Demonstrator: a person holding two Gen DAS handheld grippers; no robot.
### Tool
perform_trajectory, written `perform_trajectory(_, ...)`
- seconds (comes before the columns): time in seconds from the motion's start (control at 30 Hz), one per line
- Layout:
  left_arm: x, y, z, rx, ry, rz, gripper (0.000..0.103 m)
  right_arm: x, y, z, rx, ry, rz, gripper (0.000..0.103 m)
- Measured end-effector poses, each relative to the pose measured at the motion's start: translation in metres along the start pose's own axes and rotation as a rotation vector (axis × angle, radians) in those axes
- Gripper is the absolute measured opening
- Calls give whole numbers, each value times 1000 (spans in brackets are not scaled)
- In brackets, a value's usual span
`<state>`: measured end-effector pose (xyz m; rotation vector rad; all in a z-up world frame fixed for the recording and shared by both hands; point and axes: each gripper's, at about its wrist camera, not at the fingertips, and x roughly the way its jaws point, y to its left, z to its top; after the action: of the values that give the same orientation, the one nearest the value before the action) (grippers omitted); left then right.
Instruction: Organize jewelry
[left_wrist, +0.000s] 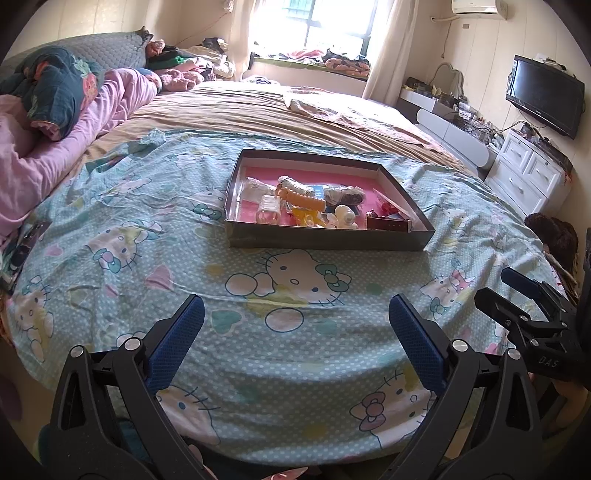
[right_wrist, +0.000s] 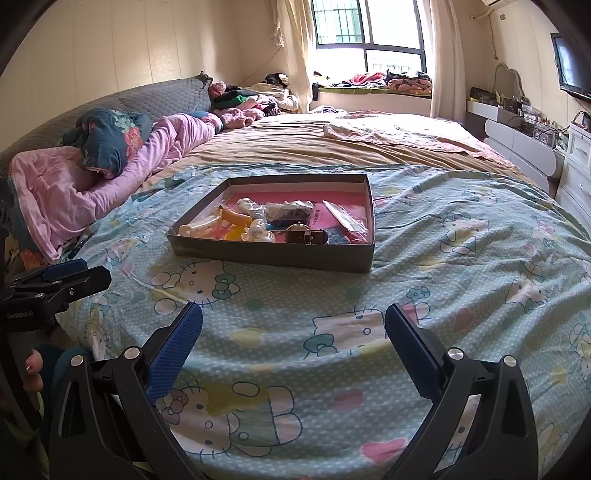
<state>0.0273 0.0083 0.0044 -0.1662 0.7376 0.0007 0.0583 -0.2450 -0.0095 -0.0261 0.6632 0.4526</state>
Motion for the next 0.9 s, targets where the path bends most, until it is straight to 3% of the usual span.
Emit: perform_trajectory(0.9, 4, 4, -1, -3, 24, 29, 93, -2, 7, 1, -2, 5, 4, 98)
